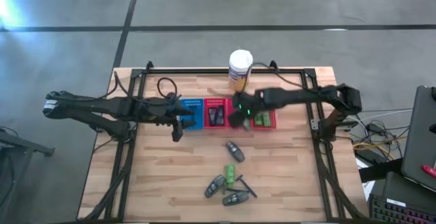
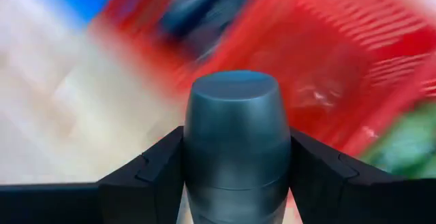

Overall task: Pick & Place Travel size toiletries
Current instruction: Put the black deodorant into the middle red bin

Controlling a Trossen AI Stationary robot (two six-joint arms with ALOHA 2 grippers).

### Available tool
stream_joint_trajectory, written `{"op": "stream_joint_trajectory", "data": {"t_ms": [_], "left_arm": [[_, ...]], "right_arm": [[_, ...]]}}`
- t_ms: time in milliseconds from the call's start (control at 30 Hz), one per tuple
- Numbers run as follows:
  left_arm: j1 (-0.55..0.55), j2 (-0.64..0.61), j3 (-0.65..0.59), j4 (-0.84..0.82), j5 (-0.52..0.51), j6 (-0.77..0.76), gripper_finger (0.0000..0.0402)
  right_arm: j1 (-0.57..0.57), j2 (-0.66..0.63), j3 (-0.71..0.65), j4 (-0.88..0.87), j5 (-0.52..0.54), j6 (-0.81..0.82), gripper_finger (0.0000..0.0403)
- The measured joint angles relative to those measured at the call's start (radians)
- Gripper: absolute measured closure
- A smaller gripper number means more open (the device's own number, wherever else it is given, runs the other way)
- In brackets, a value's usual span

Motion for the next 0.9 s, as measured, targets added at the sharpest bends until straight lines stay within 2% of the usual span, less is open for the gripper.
{"op": "stream_joint_trajectory", "data": {"t_ms": [100,200,433,567,733,900], "left_arm": [[0.0,-0.005,0.0,-0.003,0.01,0.001,0.0197],[0.0,-0.008,0.0,-0.004,0.012,0.001,0.0197],[0.0,-0.009,0.0,-0.011,0.012,0.001,0.0197],[0.0,-0.01,0.0,-0.015,0.012,0.011,0.0197],[-0.001,-0.01,0.0,-0.036,0.012,0.026,0.0197],[-0.001,-0.01,0.0,-0.054,0.012,0.032,0.0197]], "right_arm": [[-0.085,0.036,0.0,0.023,0.012,0.055,0.0202],[-0.129,0.072,0.0,0.043,-0.028,0.111,0.0188],[-0.131,0.117,0.01,0.064,0.0,0.175,0.0136],[-0.116,0.103,0.032,0.039,0.022,0.093,0.0107],[-0.005,0.03,0.079,-0.089,0.01,-0.07,0.0078],[0.178,0.033,0.076,-0.185,-0.099,0.021,0.0064]]}}
